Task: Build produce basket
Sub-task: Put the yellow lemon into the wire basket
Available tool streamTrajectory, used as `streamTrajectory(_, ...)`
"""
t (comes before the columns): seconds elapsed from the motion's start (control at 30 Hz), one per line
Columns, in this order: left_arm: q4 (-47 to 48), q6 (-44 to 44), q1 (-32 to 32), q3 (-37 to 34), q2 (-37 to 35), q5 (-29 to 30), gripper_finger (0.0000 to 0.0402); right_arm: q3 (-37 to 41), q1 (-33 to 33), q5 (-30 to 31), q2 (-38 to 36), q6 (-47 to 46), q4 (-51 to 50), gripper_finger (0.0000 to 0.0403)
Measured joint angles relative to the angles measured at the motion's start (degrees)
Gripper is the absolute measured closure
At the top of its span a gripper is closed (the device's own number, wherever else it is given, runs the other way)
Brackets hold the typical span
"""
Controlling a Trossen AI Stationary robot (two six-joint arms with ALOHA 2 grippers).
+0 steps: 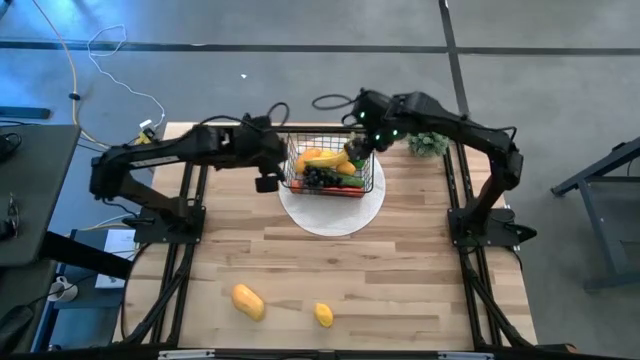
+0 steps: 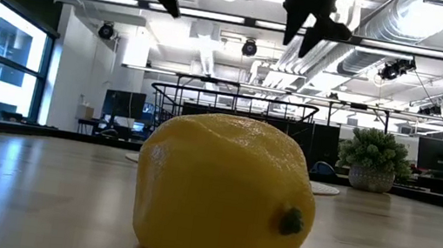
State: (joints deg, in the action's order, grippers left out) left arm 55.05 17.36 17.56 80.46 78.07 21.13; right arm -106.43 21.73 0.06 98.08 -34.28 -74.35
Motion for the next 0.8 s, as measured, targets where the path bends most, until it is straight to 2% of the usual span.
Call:
streamTrajectory(0.13, 3.1, -2.7, -0.3, 0.0, -4.1, -0.4, 0.0288, 0.0, -5.4, 1.1, 0.0, -6.2, 0.0, 0.0204)
streamTrajectory(0.47, 3.9, -7.8, -2.0, 0.0, -11.2, -1.4, 0.0288, 0.0, -16.6, 1.0, 0.0, -18.0, -0.2, 0.0204)
streamTrajectory(0.7, 4.1, -11.2, -2.9, 0.0, -12.5, -1.4, 0.0288, 0.0, -23.9, 0.9, 0.0, -18.5, -0.1, 0.0204)
streamTrajectory(0.8, 4.2, -11.8, -3.1, 0.0, -12.4, -1.4, 0.0288, 0.0, -25.7, 1.0, 0.0, -15.1, -0.3, 0.0204)
